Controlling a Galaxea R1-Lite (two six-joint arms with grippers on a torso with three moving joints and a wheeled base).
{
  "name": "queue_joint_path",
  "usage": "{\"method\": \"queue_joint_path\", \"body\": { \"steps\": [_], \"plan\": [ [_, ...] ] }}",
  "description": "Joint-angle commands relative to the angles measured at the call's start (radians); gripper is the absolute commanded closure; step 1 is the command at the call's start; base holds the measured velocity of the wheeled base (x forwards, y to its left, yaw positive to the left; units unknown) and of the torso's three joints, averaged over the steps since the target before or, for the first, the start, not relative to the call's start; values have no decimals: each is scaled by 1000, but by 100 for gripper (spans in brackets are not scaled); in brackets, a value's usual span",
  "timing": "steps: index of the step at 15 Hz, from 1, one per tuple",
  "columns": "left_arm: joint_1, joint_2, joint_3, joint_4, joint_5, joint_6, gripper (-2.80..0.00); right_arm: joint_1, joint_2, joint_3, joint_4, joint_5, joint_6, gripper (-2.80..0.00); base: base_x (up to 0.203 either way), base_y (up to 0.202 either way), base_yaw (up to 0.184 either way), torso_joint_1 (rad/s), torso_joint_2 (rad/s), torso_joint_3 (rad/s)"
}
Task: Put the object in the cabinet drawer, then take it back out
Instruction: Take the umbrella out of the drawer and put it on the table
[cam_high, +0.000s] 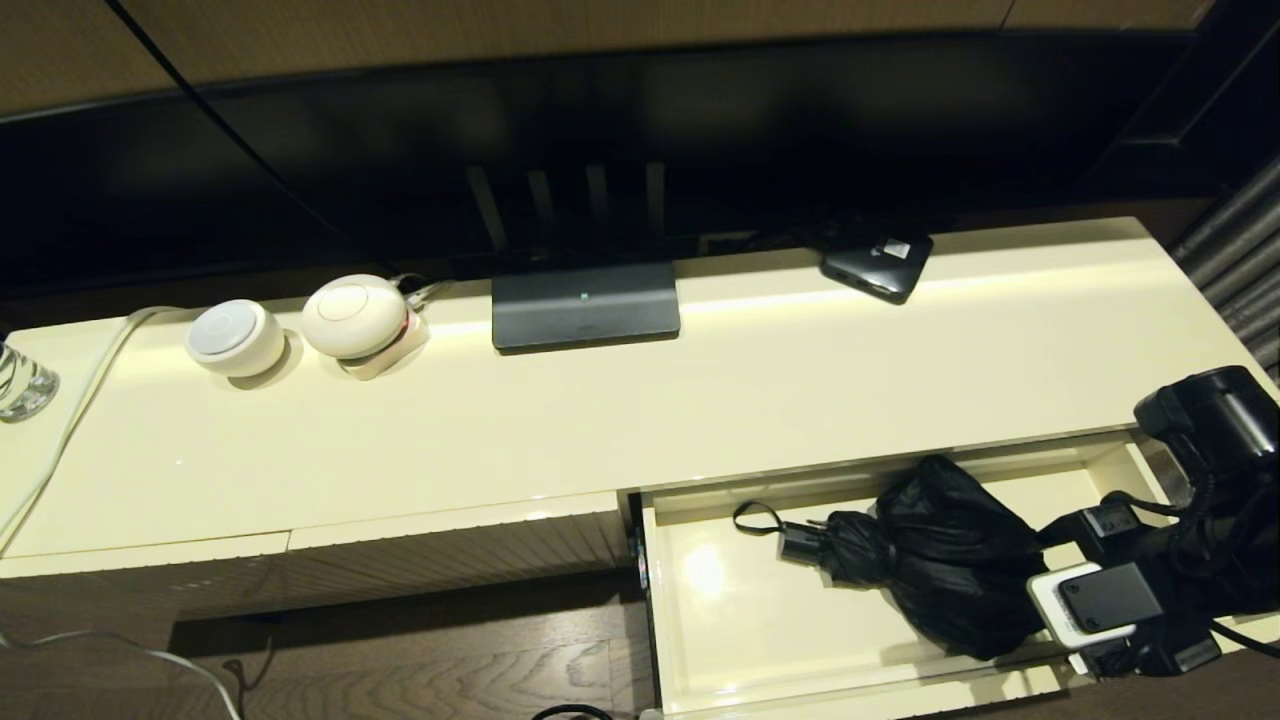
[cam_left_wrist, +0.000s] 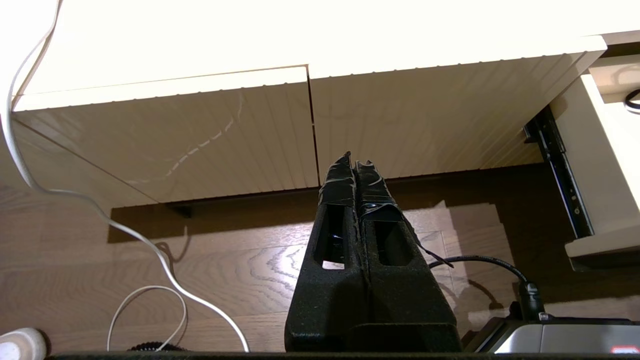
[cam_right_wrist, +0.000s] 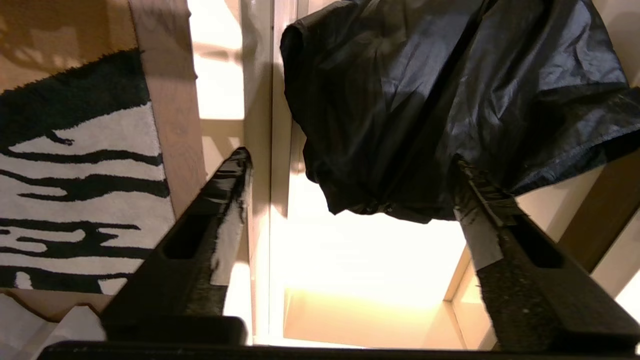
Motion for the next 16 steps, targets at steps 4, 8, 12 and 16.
{"method": "queue_joint_path", "body": {
  "steps": [4, 8, 12, 16],
  "plan": [
    [0, 0, 3, 1, 0, 0, 0, -11, 104, -83, 7, 0, -8, -280, 0, 0, 0, 0, 0, 0],
    [0, 1, 3, 0, 0, 0, 0, -13, 150, -148, 56, -2, -3, -280, 0, 0, 0, 0, 0, 0],
    [0, 0, 3, 0, 0, 0, 0, -13, 168, -171, 58, -9, -2, -280, 0, 0, 0, 0, 0, 0],
    [-1, 1, 3, 1, 0, 0, 0, -13, 198, -193, 59, -16, -2, -280, 0, 0, 0, 0, 0, 0]
  ]
}}
